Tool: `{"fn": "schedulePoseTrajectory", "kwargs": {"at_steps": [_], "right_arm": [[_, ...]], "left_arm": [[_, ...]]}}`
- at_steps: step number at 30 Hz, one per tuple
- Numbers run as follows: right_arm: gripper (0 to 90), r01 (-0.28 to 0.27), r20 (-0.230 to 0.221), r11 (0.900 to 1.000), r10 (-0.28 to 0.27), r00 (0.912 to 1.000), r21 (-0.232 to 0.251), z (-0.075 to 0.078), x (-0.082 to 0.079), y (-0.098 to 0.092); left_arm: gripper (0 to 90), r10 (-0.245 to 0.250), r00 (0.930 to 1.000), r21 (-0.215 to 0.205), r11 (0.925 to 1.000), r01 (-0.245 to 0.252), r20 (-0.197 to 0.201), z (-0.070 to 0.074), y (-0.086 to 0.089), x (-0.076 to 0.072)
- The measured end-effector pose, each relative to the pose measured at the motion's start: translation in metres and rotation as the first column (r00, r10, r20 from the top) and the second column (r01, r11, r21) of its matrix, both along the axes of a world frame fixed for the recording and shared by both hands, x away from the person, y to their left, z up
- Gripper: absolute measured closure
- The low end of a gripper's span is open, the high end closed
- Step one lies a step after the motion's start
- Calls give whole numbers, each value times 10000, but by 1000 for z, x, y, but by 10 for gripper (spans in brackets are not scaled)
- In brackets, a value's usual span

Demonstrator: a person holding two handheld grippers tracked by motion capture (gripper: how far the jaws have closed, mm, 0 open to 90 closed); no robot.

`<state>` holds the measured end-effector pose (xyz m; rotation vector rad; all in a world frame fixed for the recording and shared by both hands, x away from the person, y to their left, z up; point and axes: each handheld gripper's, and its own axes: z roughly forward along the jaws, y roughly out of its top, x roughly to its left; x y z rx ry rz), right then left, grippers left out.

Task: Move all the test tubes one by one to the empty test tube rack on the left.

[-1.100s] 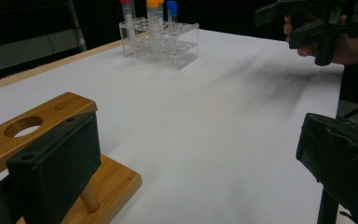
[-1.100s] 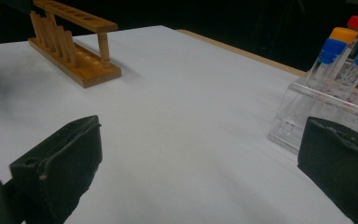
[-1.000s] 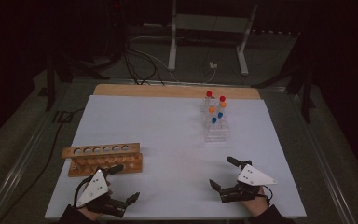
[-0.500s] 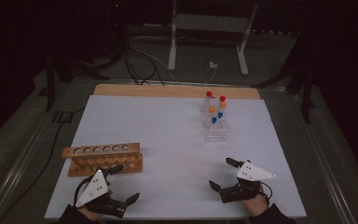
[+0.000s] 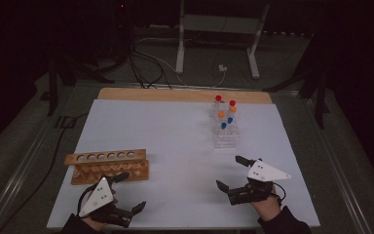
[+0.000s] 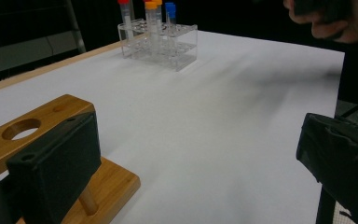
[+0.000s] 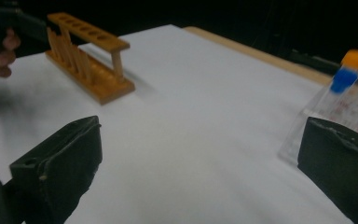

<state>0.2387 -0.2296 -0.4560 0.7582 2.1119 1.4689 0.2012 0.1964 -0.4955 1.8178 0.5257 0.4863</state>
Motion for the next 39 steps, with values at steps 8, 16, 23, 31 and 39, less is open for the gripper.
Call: {"fn": "schedulePoseTrajectory", "kwargs": {"at_steps": [8,16,23,31,39], "right_arm": [[0,392,434,9989,-402,9982,251,24,14,3],[0,690,246,9969,-700,9972,391,39,36,5],[0,1488,242,9884,-1496,9885,314,42,68,8],[32,2500,-13,9681,-2500,9682,194,31,93,14],[95,3174,-538,9483,-3167,9470,52,19,105,15]], "left_arm": [[6,-108,9999,-46,9999,108,28,0,0,-1],[6,-121,9999,-65,9999,121,2,0,0,-1],[6,-133,9999,-53,9999,133,-9,0,0,-1],[6,-167,9999,-73,9998,166,-42,0,0,-1],[6,-193,9998,-79,9998,193,-59,0,0,-1]]}}
